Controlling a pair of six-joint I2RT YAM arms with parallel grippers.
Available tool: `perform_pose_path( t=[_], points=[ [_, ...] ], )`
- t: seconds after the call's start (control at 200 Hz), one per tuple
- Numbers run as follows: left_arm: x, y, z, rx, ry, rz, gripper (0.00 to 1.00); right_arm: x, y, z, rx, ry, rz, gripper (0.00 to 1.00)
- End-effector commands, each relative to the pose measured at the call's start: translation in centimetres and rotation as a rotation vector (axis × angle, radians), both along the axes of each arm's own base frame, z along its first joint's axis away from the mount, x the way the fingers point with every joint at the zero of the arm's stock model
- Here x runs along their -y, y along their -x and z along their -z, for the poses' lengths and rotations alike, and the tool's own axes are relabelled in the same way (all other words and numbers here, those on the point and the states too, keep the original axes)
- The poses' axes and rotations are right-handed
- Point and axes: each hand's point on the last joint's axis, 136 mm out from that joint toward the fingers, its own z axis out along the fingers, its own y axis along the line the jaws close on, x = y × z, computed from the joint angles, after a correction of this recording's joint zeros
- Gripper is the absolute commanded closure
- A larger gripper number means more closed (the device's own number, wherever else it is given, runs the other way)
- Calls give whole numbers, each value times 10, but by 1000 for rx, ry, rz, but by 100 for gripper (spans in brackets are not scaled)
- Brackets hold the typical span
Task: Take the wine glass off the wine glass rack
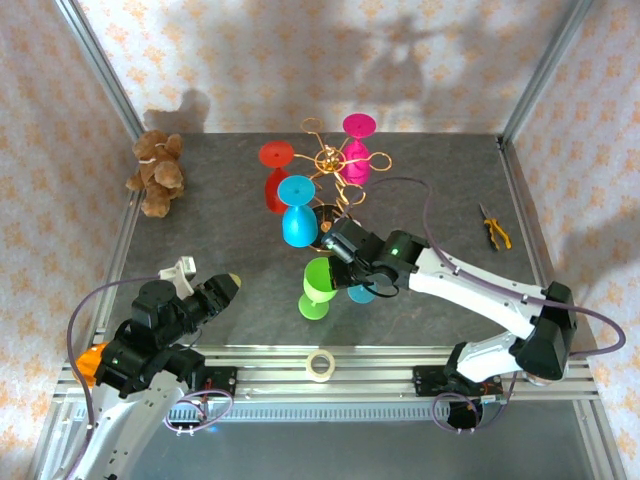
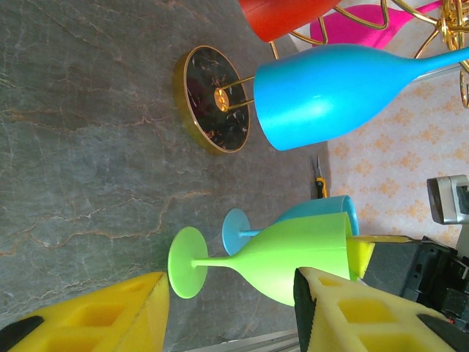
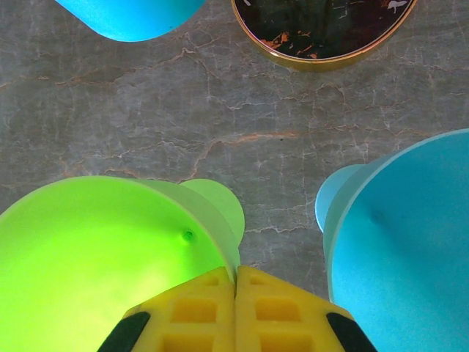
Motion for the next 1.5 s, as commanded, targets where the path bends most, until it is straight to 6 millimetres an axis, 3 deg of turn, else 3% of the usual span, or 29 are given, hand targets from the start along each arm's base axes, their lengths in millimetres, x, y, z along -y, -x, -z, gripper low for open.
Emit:
perform_pose_path(
  t=[0.0,1.196,1.492],
  points=[
    [-4,0,-2,10,-25,-11,53,5,-5,-3,33,45,6,100],
    [-5,-3,-3,25,-24,-26,53,4,-12,8,39,103,2,100],
    [-6,-3,-2,24,-26,-27,53,0,-13,7,35,101,-7,94]
  ],
)
